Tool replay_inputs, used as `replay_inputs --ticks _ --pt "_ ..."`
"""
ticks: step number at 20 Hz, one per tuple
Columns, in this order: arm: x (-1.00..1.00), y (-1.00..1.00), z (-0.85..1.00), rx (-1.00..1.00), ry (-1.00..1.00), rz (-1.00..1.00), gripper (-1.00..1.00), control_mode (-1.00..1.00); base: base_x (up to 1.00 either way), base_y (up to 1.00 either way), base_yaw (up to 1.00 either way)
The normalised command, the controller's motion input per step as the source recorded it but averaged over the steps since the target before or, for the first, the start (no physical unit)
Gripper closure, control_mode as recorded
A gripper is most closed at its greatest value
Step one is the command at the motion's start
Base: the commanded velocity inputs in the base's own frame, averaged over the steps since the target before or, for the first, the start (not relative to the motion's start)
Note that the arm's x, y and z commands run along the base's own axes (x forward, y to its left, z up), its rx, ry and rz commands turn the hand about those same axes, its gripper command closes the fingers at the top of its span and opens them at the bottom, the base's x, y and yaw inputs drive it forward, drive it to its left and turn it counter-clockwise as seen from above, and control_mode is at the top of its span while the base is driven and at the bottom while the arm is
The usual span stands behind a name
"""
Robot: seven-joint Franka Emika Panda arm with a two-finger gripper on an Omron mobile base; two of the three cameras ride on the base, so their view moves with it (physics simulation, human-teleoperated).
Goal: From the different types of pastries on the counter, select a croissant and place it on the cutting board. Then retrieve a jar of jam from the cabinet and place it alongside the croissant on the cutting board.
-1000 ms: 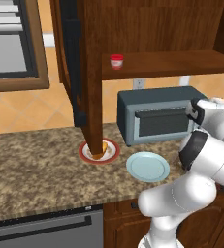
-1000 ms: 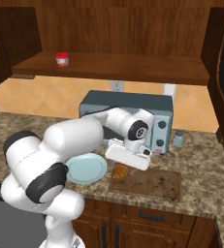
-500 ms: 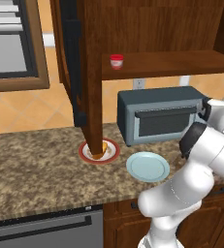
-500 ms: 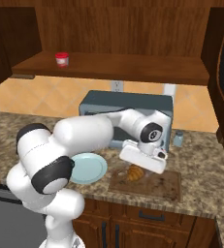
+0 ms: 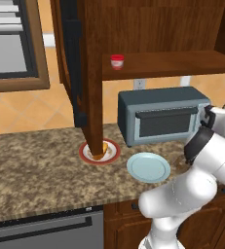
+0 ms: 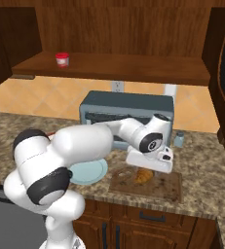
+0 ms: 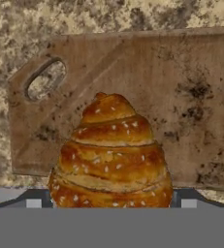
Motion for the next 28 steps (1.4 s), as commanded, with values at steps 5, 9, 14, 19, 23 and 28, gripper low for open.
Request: replay_inputs --ticks 5,9,14,19,23,28 --pt "0.50 -0.01 -0.07 -0.12 0.00 0.00 1.00 -1.00 0.00 0.00 0.00" --pt "0.50 -0.15 -0.39 -0.05 0.00 0.00 1.00 -1.00 0.00 0.00 0.00" --pt "0.35 -0.29 -0.33 0.00 0.00 0.00 1.00 -1.00 0.00 0.00 0.00" --pt "0.27 -0.29 -0.17 0.00 0.00 0.00 1.00 -1.00 0.00 0.00 0.00" --pt "0.17 -0.21 -0.39 0.00 0.00 0.00 1.00 -1.00 0.00 0.00 0.00" --pt "0.08 -0.15 -0.21 0.00 0.00 0.00 -1.00 -1.00 0.00 0.00 0.00"
